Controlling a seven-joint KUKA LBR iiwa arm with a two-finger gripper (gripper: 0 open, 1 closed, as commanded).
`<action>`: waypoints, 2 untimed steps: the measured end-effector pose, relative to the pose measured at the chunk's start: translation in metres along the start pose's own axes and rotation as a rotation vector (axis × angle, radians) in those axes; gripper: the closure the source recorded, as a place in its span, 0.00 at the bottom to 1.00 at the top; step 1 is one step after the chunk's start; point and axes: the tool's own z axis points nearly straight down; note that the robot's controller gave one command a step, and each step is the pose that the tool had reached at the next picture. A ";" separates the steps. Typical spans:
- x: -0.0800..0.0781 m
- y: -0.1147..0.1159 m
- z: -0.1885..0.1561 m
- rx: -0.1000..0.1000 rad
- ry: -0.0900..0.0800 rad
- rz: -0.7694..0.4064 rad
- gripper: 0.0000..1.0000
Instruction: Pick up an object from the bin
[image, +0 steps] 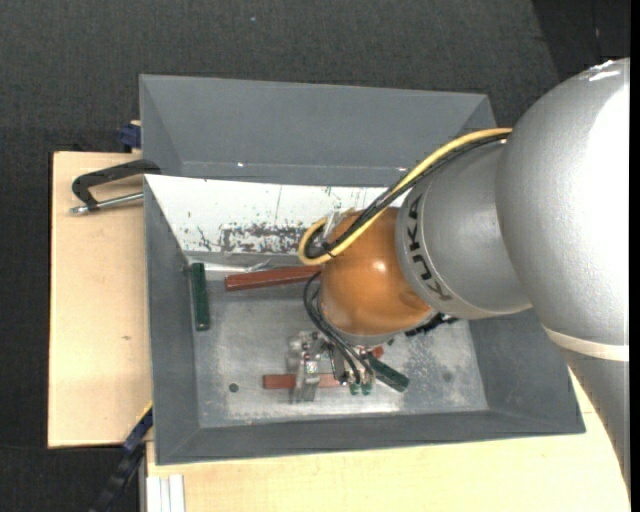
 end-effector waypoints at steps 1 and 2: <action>0.000 0.000 -0.001 0.000 0.000 0.000 1.00; 0.000 0.000 -0.004 0.000 -0.001 0.000 1.00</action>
Offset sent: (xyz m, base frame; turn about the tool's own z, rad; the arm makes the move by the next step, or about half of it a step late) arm -0.0001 -0.0002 0.0117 0.0000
